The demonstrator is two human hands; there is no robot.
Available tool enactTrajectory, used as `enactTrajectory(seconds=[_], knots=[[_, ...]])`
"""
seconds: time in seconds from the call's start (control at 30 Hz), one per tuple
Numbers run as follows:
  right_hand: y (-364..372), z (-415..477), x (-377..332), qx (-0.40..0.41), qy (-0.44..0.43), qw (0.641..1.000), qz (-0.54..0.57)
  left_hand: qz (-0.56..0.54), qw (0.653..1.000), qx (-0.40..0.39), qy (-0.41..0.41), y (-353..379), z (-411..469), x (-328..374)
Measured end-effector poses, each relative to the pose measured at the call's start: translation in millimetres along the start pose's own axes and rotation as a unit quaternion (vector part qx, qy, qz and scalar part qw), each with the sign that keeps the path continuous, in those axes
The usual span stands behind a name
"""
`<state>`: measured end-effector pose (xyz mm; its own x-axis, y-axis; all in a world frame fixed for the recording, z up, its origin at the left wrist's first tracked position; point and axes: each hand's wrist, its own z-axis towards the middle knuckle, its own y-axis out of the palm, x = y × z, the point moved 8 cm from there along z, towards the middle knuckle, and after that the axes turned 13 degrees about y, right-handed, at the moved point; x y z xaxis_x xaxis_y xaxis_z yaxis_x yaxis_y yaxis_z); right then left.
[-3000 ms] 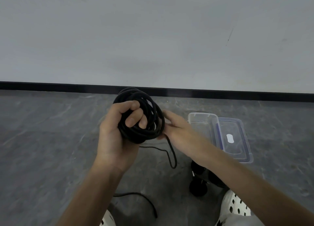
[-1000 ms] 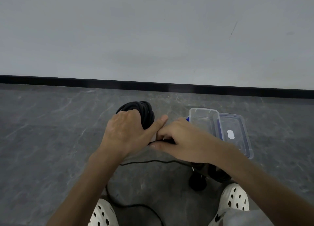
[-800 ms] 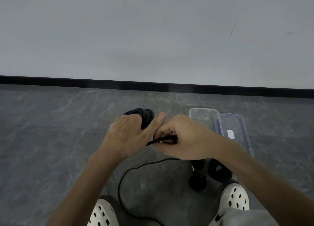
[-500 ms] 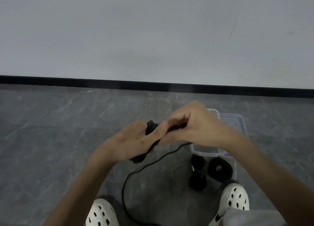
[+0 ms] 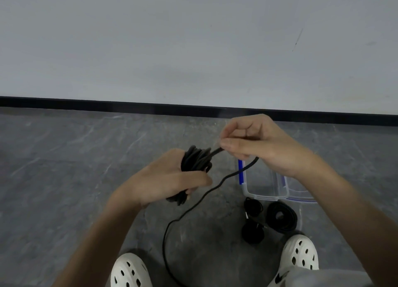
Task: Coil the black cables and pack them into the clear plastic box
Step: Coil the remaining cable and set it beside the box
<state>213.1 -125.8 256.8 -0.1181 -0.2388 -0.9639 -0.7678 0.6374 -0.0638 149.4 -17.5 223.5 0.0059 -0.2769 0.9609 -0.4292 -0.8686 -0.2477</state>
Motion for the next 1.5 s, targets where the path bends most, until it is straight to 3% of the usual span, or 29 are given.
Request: enactTrajectory(seconds=[0.23,0.5,0.83,1.17,1.5], knots=[[-12,4,-2,0.119,-0.022,0.991,-0.059,-0.077,0.996,0.012,0.053,-1,2,9],[-4,8,2,0.094,-0.009,0.995,0.006,-0.176,0.979,0.043,0.094,-2,4,19],[10,15,11,-0.006,0.045,0.965,0.259,-0.311,0.939,0.094,0.115,-11,-2,26],[14,14,24,0.093,0.092,0.966,0.223,-0.357,0.918,0.130,0.112,-12,1,22],[18,12,29,0.063,0.137,0.948,0.279,-0.378,0.904,0.152,0.129,-15,1,26]])
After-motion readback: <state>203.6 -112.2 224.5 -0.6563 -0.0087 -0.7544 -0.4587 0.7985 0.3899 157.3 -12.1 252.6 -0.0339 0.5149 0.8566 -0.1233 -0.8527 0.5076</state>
